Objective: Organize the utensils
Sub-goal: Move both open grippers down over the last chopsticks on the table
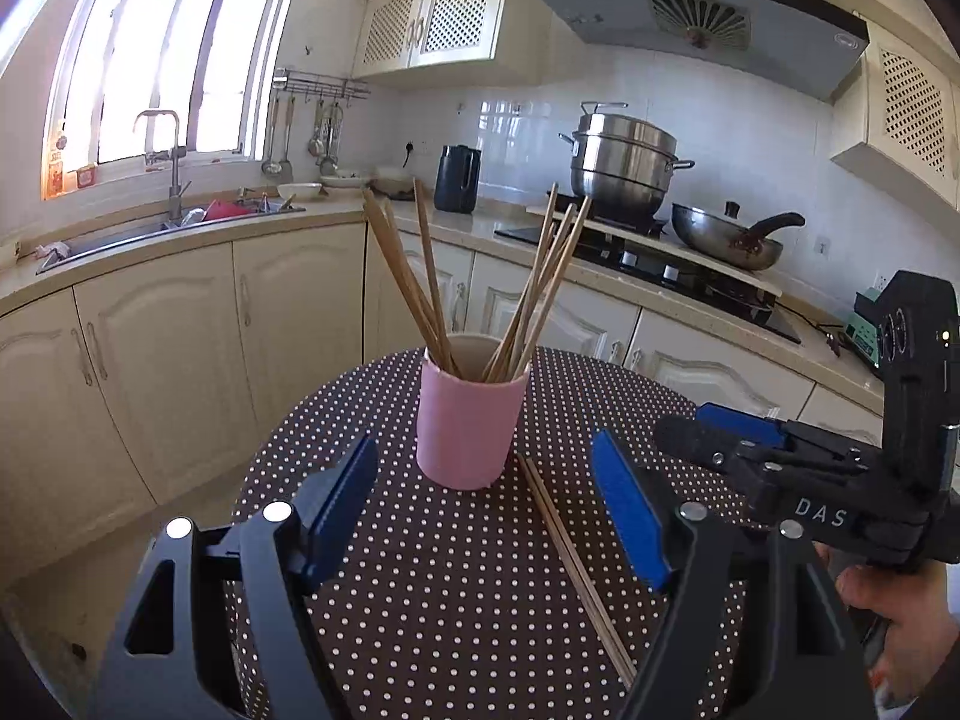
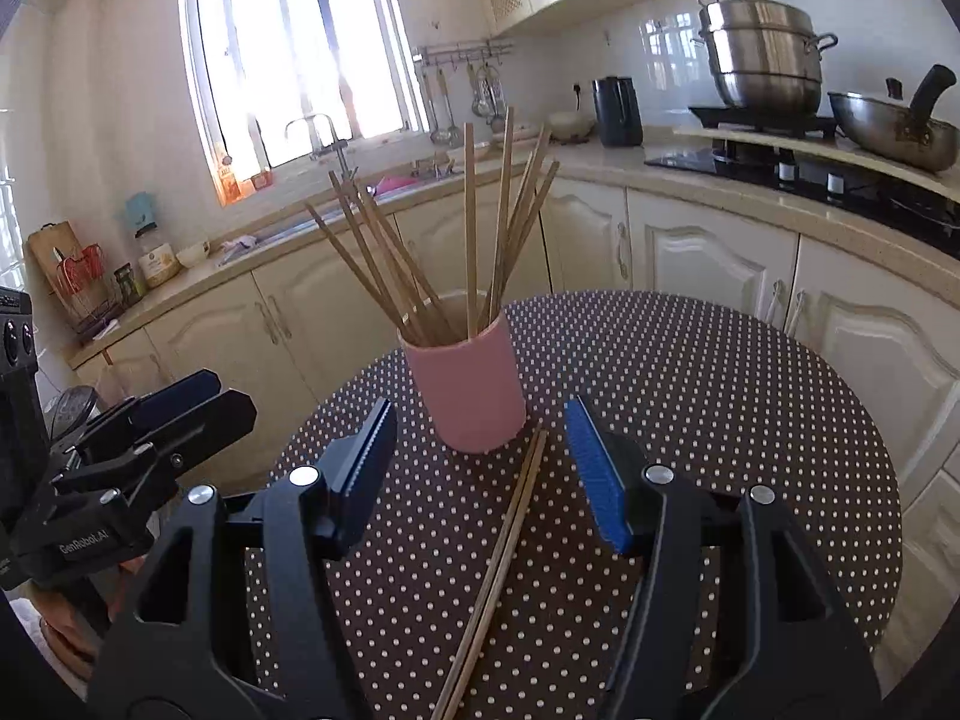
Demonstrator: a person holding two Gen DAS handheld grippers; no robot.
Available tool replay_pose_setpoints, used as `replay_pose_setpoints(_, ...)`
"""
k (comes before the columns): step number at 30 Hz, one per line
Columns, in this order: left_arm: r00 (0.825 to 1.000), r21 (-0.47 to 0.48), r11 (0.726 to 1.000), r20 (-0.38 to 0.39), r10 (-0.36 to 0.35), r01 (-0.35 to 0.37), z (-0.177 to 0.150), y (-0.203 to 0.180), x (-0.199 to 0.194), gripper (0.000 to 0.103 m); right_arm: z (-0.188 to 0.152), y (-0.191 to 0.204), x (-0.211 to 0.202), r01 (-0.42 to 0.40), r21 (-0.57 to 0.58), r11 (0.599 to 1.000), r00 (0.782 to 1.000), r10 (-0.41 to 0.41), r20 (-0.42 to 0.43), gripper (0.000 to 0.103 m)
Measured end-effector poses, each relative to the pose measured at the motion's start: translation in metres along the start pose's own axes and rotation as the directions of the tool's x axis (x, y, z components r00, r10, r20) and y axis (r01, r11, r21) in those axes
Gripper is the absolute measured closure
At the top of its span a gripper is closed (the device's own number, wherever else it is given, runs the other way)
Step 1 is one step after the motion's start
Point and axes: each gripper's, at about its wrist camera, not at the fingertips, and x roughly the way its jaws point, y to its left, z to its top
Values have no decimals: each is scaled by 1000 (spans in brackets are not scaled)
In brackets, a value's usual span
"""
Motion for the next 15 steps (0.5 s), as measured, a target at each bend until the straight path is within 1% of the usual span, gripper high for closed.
replay_pose_setpoints(3,997,3,1000,-74,4,-4,-7,2,7,30,-9,-7,9,8,44,999,996,-4,-86,44)
replay_pose_setpoints(5,992,1,1000,-128,8,-8,-13,4,13,30,-13,-14,16,20,72,997,988,-9,-155,44)
replay_pose_setpoints(6,989,-1,1000,-149,14,-14,-15,5,16,30,-15,-17,18,23,86,996,985,-8,-174,44)
replay_pose_setpoints(8,983,-8,1000,-185,10,-12,-21,8,20,30,-23,-20,26,35,96,995,971,-12,-238,44)
replay_pose_setpoints(13,962,-35,999,-272,-4,-6,-32,14,31,30,-36,-23,42,51,115,992,947,-12,-320,45)
replay_pose_setpoints(15,955,-45,999,-296,-9,-5,-36,16,36,30,-40,-22,51,50,113,992,934,-6,-358,53)
